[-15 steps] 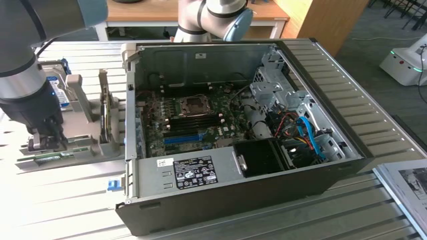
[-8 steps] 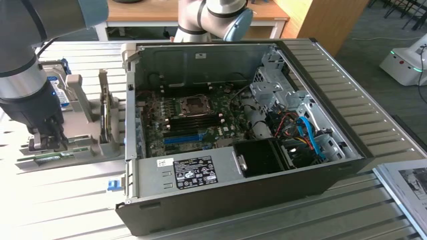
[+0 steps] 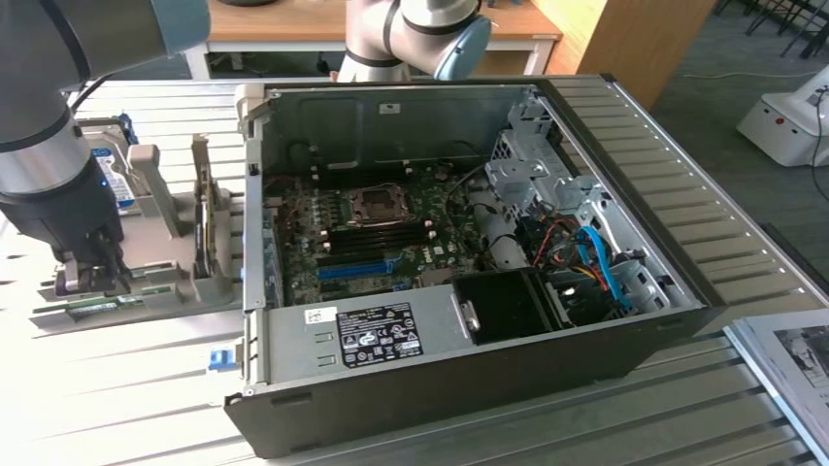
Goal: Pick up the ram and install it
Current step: 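Pick up the ram and move it above insertion slot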
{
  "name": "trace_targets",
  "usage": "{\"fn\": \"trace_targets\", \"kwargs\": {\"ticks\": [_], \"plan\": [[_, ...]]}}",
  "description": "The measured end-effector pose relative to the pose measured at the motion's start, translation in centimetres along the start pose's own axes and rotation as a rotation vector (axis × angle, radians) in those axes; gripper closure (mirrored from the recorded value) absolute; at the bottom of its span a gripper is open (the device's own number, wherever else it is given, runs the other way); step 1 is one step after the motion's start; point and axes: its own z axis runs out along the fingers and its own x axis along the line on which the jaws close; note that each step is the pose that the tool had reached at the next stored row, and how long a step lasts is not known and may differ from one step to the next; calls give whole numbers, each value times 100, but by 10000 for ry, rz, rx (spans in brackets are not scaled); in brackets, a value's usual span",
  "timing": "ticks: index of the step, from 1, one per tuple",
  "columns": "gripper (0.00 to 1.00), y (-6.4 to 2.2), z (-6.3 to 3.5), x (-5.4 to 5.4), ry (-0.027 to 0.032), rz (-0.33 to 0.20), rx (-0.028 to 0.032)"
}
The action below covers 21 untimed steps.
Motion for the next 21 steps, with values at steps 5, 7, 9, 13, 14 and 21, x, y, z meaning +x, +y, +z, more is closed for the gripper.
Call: {"fn": "trace_targets", "kwargs": {"ticks": [5, 7, 9, 13, 14, 21], "plan": [[76, 1, 7, 1, 1, -1, -1], [76, 0, 17, 1, 0, -1, -1], [76, -1, 27, 1, 0, -1, -1], [76, -2, 54, 2, 0, -1, -1], [76, -2, 61, 2, 0, -1, -1], [76, -4, 112, 3, 1, -2, -1]]}}
